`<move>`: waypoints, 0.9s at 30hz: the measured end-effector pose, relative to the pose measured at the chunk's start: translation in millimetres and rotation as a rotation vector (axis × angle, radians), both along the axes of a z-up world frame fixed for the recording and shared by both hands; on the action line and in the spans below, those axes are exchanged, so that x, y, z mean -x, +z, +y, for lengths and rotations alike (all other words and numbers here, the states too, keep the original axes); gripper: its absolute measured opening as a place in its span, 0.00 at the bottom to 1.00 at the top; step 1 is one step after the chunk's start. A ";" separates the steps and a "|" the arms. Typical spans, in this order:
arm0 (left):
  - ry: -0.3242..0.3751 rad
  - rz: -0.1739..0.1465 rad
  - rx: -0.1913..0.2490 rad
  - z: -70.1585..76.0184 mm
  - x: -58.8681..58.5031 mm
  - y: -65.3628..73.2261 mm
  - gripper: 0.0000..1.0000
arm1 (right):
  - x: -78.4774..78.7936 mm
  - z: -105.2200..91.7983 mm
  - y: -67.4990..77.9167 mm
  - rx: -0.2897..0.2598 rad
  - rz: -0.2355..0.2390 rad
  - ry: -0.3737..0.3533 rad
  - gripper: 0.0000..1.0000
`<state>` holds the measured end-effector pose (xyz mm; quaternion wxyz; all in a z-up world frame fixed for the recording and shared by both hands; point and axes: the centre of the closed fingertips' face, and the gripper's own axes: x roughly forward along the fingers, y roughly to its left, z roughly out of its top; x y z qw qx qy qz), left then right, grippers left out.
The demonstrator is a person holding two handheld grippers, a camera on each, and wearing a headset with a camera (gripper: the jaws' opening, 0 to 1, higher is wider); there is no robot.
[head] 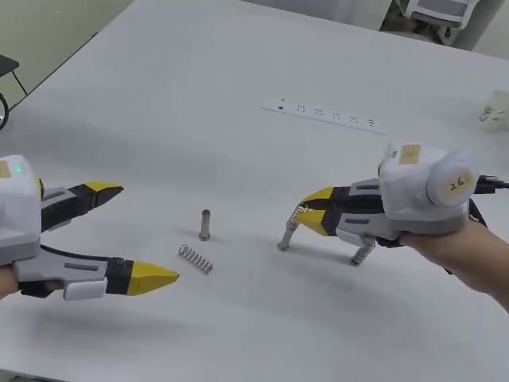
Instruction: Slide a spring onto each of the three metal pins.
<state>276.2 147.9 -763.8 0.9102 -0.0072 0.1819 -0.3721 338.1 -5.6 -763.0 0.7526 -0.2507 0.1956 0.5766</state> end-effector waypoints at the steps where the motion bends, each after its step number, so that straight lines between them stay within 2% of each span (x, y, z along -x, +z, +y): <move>1: 0.001 0.001 0.000 0.2 0.0 -0.2 0.97 | -0.2 0.2 -0.8 0.002 0.000 0.000 0.08; 9: 0.004 0.006 0.003 1.0 1.4 -2.1 0.96 | -2.3 -0.3 -22.5 0.056 0.000 0.008 0.08; 15: -0.004 0.013 -0.001 -1.3 3.2 -4.3 0.96 | -4.6 -2.0 -37.6 0.078 0.030 -0.001 0.08; 24: -0.004 0.015 -0.001 -1.8 0.7 -4.6 0.96 | -0.4 -8.2 -51.0 0.100 0.051 -0.007 0.08; 25: -0.004 0.015 -0.001 -1.8 0.7 -4.8 0.96 | -1.3 -6.3 -47.8 0.076 0.051 -0.013 0.08; 26: -0.005 0.015 -0.002 -2.0 0.8 -5.2 0.95 | -1.4 -7.9 -49.7 0.090 0.062 -0.020 0.08; 27: -0.006 0.016 -0.002 -2.1 0.9 -5.5 0.95 | -2.3 -7.5 -49.0 0.086 0.054 -0.020 0.08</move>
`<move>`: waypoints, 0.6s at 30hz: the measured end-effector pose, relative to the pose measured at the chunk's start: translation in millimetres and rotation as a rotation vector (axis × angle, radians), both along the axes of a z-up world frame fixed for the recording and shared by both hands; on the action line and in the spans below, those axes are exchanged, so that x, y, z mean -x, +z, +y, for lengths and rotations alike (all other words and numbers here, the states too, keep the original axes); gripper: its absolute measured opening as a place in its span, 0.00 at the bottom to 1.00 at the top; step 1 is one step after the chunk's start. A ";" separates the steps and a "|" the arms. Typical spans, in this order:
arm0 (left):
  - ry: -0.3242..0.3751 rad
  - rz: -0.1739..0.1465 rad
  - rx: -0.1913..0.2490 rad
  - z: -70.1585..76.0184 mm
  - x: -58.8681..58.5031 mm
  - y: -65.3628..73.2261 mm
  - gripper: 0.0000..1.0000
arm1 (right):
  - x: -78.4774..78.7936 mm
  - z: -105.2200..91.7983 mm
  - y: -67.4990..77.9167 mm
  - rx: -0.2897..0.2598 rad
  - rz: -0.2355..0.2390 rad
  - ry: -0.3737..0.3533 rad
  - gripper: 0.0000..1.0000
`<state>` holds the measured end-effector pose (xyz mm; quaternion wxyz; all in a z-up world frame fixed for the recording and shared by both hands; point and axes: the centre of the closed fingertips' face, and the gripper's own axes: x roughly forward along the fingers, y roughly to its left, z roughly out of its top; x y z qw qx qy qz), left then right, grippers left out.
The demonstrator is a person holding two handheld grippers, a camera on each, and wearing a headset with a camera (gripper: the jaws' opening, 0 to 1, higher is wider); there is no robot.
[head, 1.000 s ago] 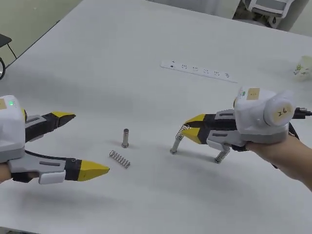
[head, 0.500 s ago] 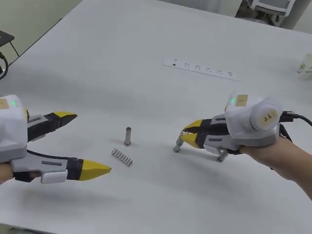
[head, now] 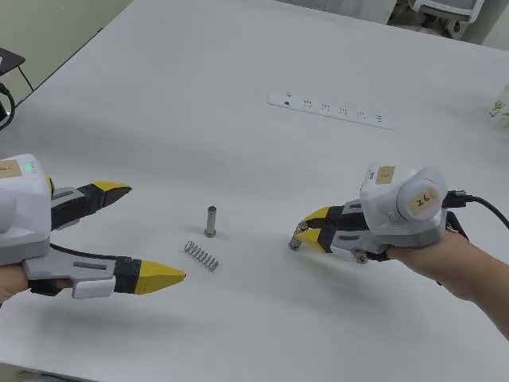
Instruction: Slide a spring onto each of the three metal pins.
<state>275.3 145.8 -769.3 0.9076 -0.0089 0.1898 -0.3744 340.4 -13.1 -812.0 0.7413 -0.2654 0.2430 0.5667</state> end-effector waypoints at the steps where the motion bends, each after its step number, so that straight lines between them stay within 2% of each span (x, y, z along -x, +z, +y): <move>1: -0.001 0.002 0.001 -0.3 0.2 -0.4 0.95 | -0.2 0.2 -0.2 0.003 0.001 -0.002 0.08; 4: -0.002 0.002 0.000 -1.0 0.4 -0.2 0.95 | -0.1 1.3 0.2 0.005 -0.006 0.002 0.08; 12: -0.008 -0.006 -0.001 -2.5 -0.2 4.8 0.95 | 2.2 0.7 0.6 0.003 0.010 -0.014 0.15; 16: -0.007 -0.012 0.000 -2.3 -0.3 8.1 0.95 | 0.7 -3.9 8.3 -0.025 0.007 -0.043 0.16; 18: -0.008 -0.014 0.000 -2.6 -0.6 10.1 0.95 | -0.6 -5.7 15.5 -0.060 0.011 -0.067 0.16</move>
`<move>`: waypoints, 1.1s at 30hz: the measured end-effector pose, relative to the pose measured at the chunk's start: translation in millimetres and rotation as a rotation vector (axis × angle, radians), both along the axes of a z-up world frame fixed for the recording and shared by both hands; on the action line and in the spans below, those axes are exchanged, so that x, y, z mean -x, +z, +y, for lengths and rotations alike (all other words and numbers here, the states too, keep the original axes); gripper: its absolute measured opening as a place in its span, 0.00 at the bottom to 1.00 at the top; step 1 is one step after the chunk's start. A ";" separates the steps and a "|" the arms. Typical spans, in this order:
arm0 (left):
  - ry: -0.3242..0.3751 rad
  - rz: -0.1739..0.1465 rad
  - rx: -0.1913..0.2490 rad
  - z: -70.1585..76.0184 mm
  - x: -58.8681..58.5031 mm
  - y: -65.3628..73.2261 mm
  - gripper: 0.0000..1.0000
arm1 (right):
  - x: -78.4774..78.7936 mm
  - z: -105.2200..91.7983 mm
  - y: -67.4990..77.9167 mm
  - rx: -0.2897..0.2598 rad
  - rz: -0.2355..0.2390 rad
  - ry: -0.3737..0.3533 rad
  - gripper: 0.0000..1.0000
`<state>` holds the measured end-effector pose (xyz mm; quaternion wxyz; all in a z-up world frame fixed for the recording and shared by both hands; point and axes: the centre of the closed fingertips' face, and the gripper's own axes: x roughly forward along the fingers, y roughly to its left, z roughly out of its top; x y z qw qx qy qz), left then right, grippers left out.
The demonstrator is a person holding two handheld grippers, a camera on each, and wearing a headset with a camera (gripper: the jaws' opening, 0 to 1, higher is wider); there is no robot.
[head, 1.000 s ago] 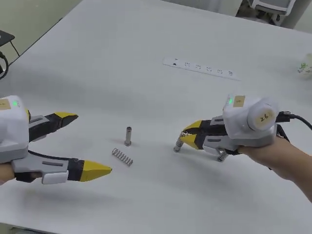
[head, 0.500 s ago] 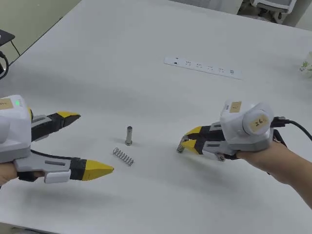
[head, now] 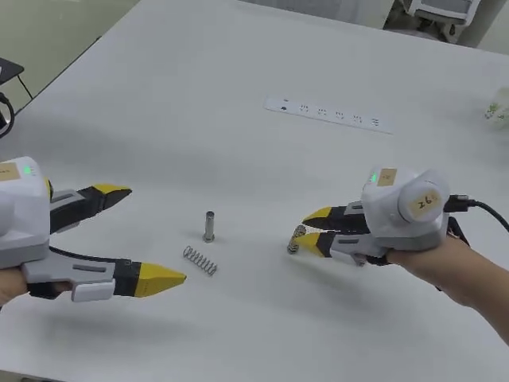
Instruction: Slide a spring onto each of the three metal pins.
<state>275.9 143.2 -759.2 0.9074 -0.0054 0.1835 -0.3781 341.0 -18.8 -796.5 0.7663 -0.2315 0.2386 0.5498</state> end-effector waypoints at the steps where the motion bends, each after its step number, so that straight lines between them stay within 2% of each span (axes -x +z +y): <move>1: 0.000 -0.001 0.001 -0.2 -0.2 0.8 0.95 | -0.7 -1.1 1.8 -0.009 0.002 -0.005 0.16; 7: -0.005 -0.010 0.003 -3.0 -1.8 4.7 0.95 | -0.9 -11.8 13.6 -0.068 0.010 -0.048 0.17; 12: -0.013 -0.014 0.001 -5.8 -2.1 7.4 0.95 | 2.2 -20.5 25.9 -0.149 0.036 -0.098 0.17; 20: -0.028 -0.014 0.001 -11.8 -1.7 8.9 0.95 | 13.5 -27.0 35.2 -0.184 0.025 -0.110 0.19; 27: -0.030 -0.018 0.005 -12.4 -1.4 10.0 0.95 | 24.2 -28.8 33.8 -0.212 0.033 -0.117 0.21; 33: -0.029 -0.016 0.008 -11.5 0.1 10.0 0.95 | 36.7 -32.1 20.1 -0.223 0.075 -0.134 0.20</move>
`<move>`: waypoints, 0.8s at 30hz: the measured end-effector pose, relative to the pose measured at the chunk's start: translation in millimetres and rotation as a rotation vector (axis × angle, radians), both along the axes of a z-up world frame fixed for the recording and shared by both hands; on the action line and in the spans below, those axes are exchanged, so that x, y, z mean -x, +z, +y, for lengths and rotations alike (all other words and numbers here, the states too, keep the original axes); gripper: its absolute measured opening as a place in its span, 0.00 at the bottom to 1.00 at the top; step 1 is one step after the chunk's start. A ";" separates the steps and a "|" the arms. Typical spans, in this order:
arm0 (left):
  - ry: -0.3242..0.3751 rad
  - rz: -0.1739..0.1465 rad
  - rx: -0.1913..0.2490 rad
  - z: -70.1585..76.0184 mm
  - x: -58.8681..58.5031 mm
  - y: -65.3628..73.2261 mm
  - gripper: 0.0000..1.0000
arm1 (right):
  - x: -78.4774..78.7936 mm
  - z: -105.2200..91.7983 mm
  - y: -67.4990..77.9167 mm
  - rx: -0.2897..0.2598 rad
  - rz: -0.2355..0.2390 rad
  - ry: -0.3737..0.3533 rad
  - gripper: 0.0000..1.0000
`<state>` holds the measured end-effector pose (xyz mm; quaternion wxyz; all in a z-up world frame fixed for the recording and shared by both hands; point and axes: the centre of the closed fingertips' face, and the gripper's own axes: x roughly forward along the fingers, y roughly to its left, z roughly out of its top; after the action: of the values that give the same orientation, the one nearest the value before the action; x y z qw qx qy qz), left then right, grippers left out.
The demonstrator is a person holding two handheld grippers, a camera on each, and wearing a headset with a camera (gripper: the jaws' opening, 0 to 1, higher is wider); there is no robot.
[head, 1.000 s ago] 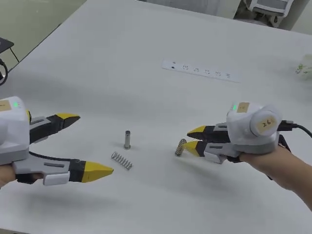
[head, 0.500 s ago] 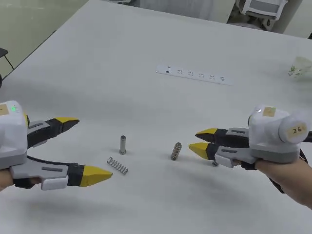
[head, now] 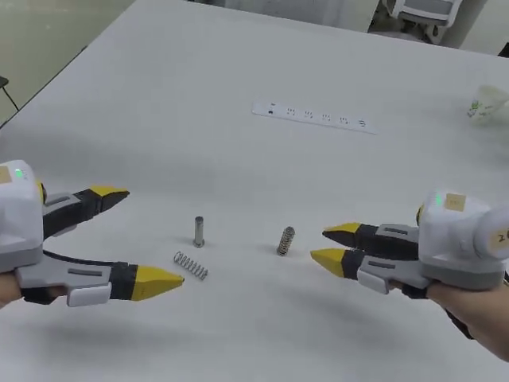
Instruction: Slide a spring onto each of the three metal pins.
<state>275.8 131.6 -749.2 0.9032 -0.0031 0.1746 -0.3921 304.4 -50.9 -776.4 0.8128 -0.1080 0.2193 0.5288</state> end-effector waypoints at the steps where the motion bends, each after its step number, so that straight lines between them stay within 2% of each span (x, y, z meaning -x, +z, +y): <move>1: 0.001 0.000 0.000 0.2 0.2 0.0 0.95 | 1.8 -0.3 -2.0 0.001 0.004 -0.001 0.20; 8: 0.005 0.001 0.003 1.6 1.7 -0.6 0.95 | 14.6 -3.1 -17.1 0.018 0.037 0.003 0.20; 18: 0.004 0.011 0.005 1.7 4.4 -4.4 0.95 | 21.5 6.4 -22.4 0.017 0.057 0.022 0.20; 24: 0.009 0.012 0.006 3.8 5.5 -5.2 0.95 | 23.3 23.0 -21.6 0.027 0.056 0.063 0.19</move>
<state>270.3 135.5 -754.4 0.9039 -0.0089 0.1789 -0.3885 281.1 -27.9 -797.9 0.7878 -0.1111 0.2455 0.5539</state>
